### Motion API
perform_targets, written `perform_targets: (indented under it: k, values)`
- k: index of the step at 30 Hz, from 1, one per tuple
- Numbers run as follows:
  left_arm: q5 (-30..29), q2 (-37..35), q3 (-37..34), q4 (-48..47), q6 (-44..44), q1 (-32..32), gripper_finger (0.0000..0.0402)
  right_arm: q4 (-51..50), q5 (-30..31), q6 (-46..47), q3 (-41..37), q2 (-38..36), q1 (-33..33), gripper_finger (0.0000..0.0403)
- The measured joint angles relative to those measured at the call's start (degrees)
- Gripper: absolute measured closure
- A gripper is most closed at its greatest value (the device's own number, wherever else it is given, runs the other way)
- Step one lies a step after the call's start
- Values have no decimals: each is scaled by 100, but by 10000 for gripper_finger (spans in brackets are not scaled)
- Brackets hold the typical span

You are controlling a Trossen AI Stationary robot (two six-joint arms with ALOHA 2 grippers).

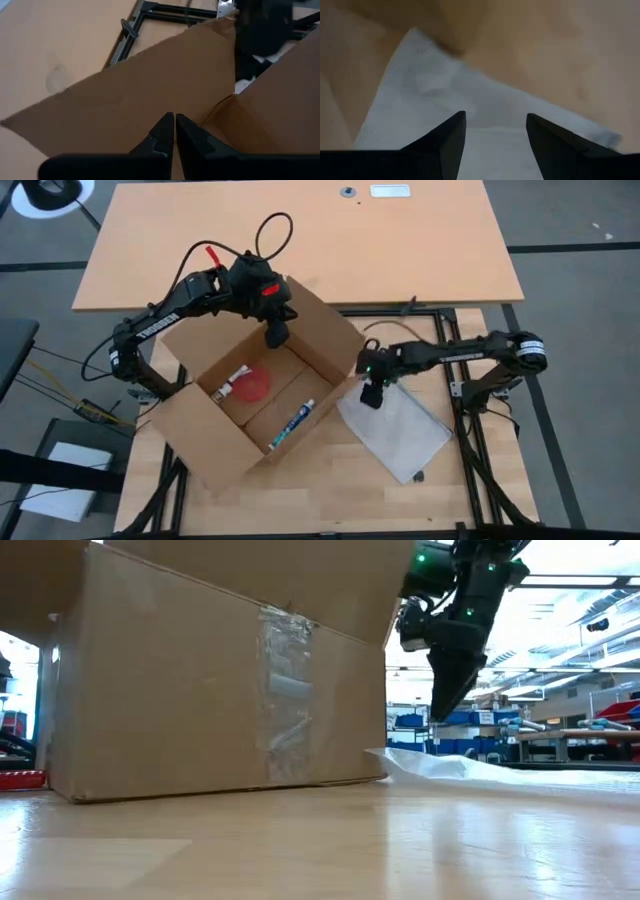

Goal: Unpack boxes
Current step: Open the zip bag

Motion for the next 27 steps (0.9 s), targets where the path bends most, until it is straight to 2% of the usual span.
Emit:
perform_targets:
  k: [4,8,17,23,27]
  values:
    - [-1,0,-1,1,7,2,374,-149,111,-22,-158,-305,-468,191]
    - [4,0,-1,0,20,4,374,-107,-66,-128,-406,-501,-1088,177]
    - [14,0,-2,-50,5,9,374,309,-1471,-498,-1414,-577,-2500,122]
    - [12,0,-2,-59,-110,10,374,1055,-2360,-531,-2132,-577,-2830,117]
    - [-34,0,-2,-59,-111,10,374,1575,-2551,-471,-2489,-599,-2771,134]
